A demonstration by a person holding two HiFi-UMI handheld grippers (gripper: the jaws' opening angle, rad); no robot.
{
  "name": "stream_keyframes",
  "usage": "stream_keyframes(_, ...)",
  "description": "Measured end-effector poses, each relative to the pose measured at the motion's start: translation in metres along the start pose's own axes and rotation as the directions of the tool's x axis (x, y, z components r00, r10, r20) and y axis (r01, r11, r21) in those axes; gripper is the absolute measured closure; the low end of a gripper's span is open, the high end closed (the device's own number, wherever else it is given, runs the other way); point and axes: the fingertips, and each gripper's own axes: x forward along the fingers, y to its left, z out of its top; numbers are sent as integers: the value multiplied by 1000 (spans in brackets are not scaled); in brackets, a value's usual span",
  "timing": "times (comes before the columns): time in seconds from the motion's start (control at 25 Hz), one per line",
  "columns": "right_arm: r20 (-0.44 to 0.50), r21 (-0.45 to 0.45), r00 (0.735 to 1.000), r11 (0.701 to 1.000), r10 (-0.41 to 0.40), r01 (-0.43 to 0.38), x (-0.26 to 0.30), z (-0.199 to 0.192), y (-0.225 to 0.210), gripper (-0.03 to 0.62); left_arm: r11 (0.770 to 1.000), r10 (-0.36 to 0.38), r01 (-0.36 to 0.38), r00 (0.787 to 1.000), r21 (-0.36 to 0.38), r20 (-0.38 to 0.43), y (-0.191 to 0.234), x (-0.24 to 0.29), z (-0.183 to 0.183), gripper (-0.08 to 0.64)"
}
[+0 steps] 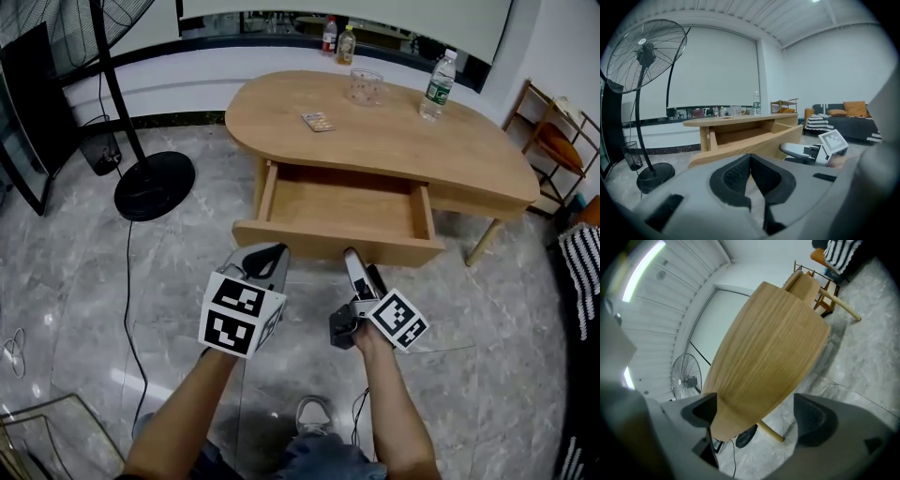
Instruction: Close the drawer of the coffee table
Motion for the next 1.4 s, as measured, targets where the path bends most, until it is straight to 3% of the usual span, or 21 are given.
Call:
stream_keyframes(0.12, -1, 11, 1000, 1000, 23, -23, 4, 2, 5, 108, 1000, 7, -7, 1000, -5, 0, 1, -1, 0, 558)
stream_keyframes(0.36, -17, 36, 1000, 999, -10, 11, 0, 5, 12, 138, 1000, 6, -6, 1000, -3, 10, -4, -3, 3, 557)
stream_keyframes(0.56, -28, 63, 998, 997, -53, 54, 3, 13, 24, 101, 1000, 8, -8, 1000, 1, 26, -4, -5, 11, 558)
stream_keyframes(0.72, -59, 61, 996, 996, -66, 70, 4, 12, 24, 109, 1000, 8, -8, 1000, 9, 31, -5, -5, 14, 558)
stream_keyframes(1.4, -48, 59, 997, 996, -65, 68, 36, 24, 14, 100, 1000, 26, -26, 999, 7, 40, 18, 10, 18, 558)
